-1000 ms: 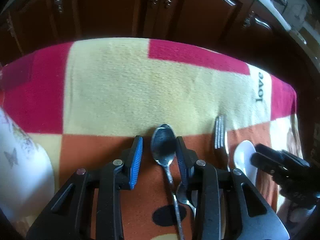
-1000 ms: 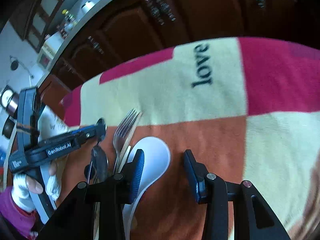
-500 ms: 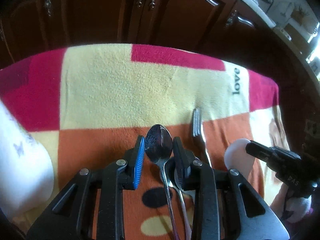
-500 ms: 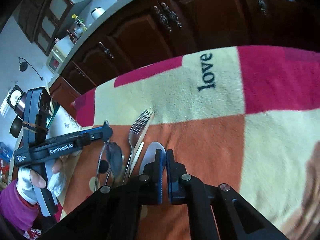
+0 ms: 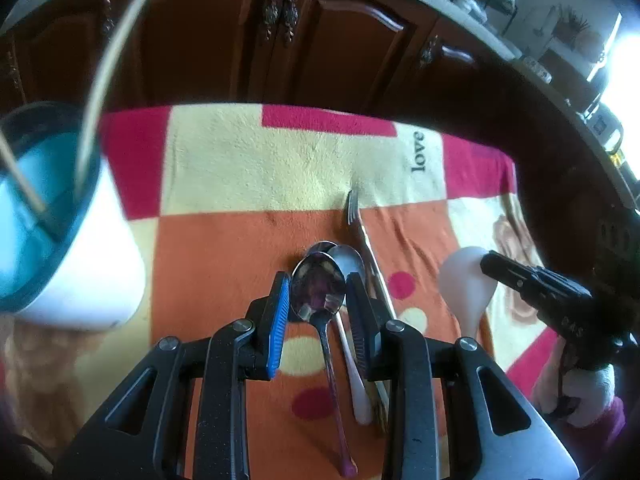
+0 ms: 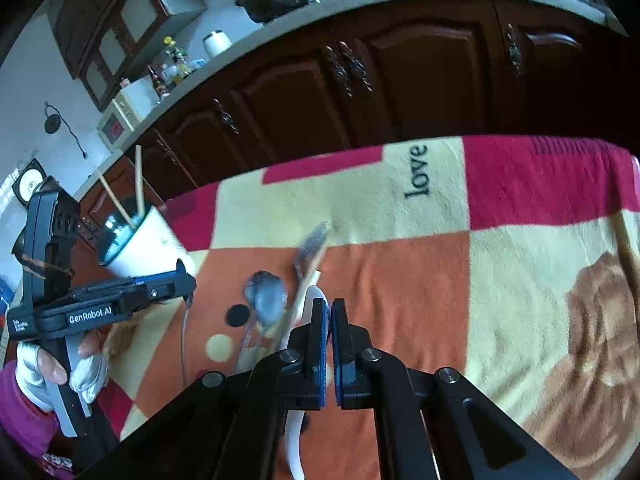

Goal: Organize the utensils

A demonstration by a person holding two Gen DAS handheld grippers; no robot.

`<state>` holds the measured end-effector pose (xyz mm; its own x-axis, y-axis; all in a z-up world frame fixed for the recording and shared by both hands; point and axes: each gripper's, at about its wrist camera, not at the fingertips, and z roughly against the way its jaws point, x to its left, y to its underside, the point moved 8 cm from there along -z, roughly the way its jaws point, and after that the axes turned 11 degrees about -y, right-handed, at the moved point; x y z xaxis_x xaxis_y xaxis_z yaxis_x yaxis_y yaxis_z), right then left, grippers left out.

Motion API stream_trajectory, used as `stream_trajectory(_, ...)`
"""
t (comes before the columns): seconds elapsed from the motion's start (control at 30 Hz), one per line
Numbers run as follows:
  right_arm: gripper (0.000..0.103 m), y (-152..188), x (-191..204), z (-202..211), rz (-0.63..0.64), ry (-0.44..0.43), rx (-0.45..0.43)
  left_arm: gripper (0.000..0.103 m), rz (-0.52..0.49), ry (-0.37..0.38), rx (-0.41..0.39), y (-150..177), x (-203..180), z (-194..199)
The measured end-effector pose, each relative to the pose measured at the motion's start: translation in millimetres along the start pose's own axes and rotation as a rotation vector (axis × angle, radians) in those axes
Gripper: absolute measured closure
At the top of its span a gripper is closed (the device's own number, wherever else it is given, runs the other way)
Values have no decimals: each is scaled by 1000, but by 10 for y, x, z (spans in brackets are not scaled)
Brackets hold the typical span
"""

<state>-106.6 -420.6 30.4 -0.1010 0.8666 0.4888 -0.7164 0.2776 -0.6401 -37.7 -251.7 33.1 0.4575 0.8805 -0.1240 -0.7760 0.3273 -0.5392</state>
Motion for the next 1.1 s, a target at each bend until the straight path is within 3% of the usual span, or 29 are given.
stream_trajectory(0.43, 101, -249, 835, 245, 110, -57, -74, 76, 20, 4, -92, 114, 274, 769)
stream_trajectory(1.1, 101, -510, 1579, 231, 202, -116, -110, 77, 47, -8, -156, 172, 563, 1374)
